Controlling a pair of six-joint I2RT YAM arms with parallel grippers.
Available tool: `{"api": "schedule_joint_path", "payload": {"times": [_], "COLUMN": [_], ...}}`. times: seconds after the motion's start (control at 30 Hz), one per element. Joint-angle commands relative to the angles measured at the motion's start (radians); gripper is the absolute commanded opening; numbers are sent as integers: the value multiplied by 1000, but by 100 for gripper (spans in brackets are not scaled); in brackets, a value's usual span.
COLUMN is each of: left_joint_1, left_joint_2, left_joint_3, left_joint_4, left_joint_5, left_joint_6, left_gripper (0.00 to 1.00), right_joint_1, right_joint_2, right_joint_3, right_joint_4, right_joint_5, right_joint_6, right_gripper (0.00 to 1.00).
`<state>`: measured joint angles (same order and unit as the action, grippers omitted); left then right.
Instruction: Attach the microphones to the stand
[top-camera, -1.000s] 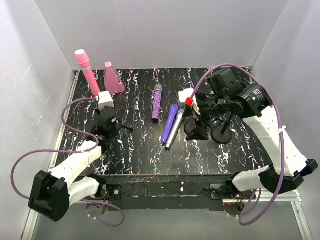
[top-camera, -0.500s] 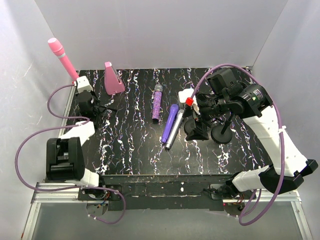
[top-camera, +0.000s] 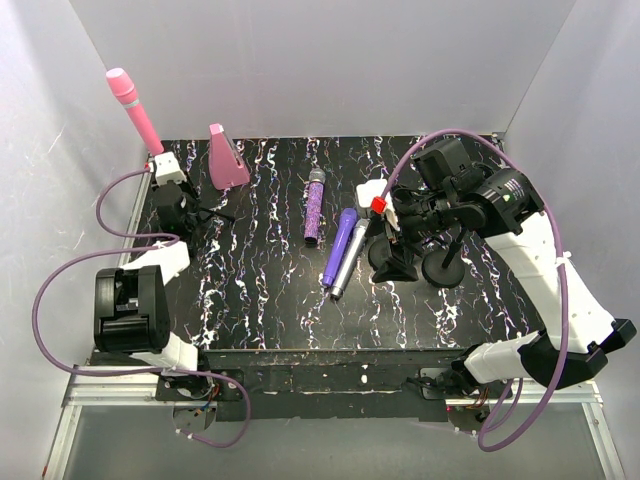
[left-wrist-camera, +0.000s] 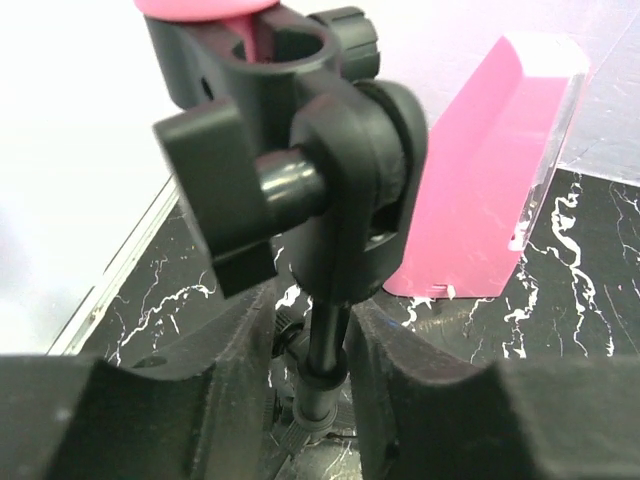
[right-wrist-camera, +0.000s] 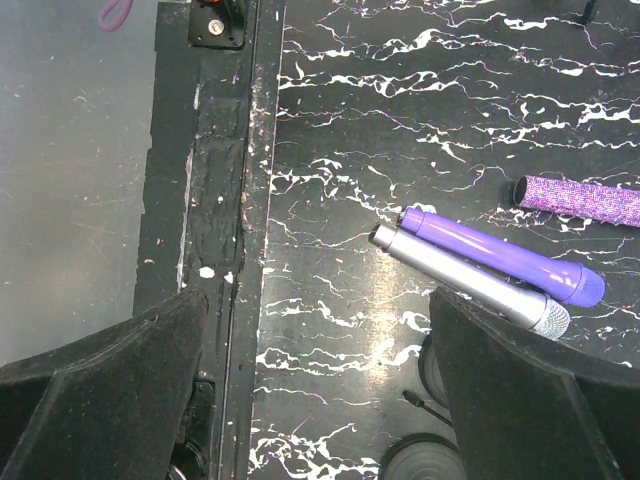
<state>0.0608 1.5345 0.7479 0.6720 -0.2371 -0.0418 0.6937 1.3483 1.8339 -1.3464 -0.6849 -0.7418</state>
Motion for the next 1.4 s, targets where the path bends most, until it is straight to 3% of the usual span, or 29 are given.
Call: {"api": "schedule_joint_path", "payload": {"times": [0.0,0.33,0.63,1.37], "left_joint_1": [5,7,5,5], "left_joint_2": [-56,-155,-342,-772], "left_joint_3": [-28,-64,-84,-71], "left_joint_4": [-25,-104,-371,-962], "left_joint_5": [-10,-21,-50,125], "left_joint_6": [-10,-44,-156,-351], "left_gripper": [38,69,97,98], "right_joint_1": [-3,-3,-3,-3], "right_joint_2": [-18,-32,-44,-101], "right_joint_3": [-7,-15,-19,18], "right_joint_4": [-42,-42,-45,-83], "right_joint_5": [-27,-30,-34,-70], "right_joint_6": [-18,-14,-19,-51], "right_gripper": [98,98,98,98]}}
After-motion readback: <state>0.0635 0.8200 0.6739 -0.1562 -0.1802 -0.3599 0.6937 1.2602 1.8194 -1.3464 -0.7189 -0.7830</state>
